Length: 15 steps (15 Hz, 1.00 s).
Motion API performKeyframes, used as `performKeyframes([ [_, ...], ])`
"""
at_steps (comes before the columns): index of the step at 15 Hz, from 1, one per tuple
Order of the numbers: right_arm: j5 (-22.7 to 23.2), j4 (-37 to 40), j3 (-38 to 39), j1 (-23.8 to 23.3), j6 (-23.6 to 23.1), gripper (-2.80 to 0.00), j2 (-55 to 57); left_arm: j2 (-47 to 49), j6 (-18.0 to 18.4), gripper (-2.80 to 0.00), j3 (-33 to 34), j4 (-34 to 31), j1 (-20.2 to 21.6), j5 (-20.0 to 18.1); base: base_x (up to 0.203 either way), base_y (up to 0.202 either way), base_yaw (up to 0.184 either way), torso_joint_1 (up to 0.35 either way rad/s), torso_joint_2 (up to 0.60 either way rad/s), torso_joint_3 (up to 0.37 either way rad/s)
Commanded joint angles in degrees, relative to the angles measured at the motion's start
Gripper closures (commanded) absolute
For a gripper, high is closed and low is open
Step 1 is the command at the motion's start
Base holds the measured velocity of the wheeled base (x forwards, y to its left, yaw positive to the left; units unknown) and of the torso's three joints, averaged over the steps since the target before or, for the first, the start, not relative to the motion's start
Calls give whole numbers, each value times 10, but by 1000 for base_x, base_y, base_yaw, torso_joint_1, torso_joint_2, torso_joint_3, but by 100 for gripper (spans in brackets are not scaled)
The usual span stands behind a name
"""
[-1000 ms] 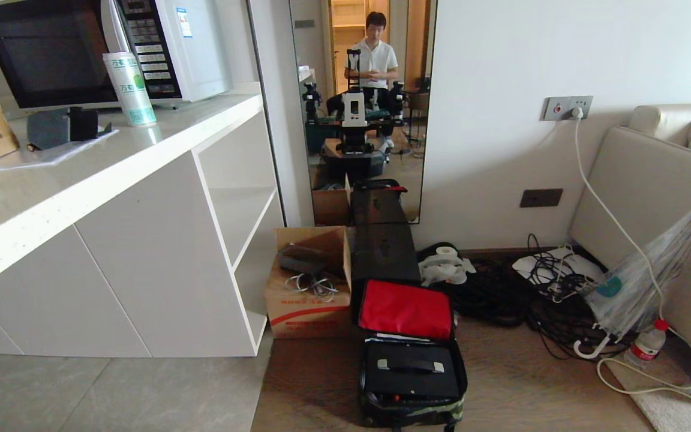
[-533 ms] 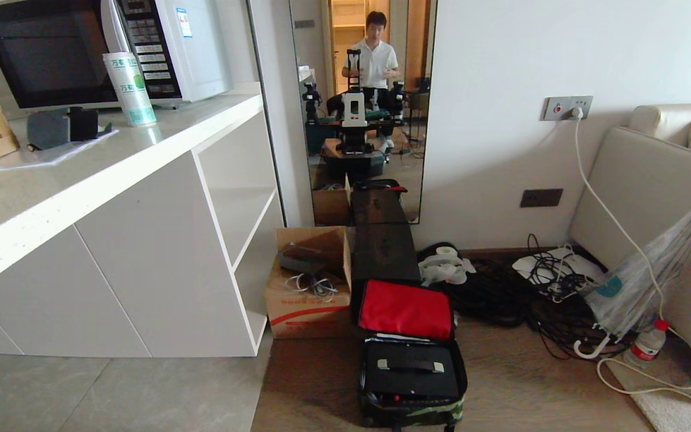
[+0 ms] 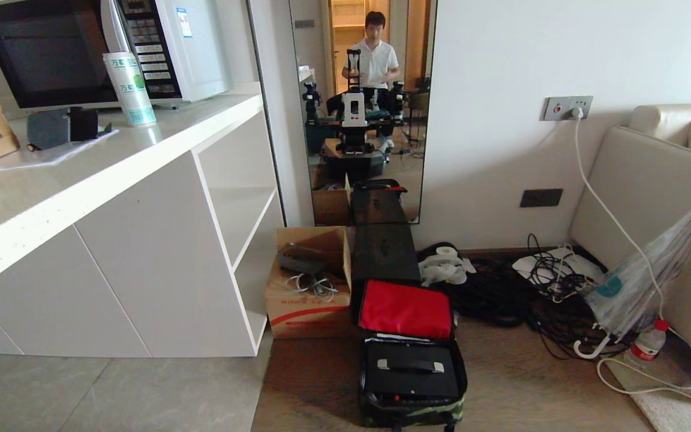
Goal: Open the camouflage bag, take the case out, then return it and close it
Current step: Grip the handle
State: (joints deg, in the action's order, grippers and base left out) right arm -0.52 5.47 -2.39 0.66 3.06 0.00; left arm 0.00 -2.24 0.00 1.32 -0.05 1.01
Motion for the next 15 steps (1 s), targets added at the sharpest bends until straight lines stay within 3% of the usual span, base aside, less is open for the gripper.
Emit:
performKeyframes([
  [1, 0, 1, 0, 0, 0, 0, 0, 0, 0, 0, 5, 0, 0, 0, 0, 0, 0, 0, 0, 0],
  [15, 0, 0, 0, 0, 0, 0, 0, 0, 0, 0, 5, 1, 0, 0, 0, 0, 0, 0, 0, 0],
])
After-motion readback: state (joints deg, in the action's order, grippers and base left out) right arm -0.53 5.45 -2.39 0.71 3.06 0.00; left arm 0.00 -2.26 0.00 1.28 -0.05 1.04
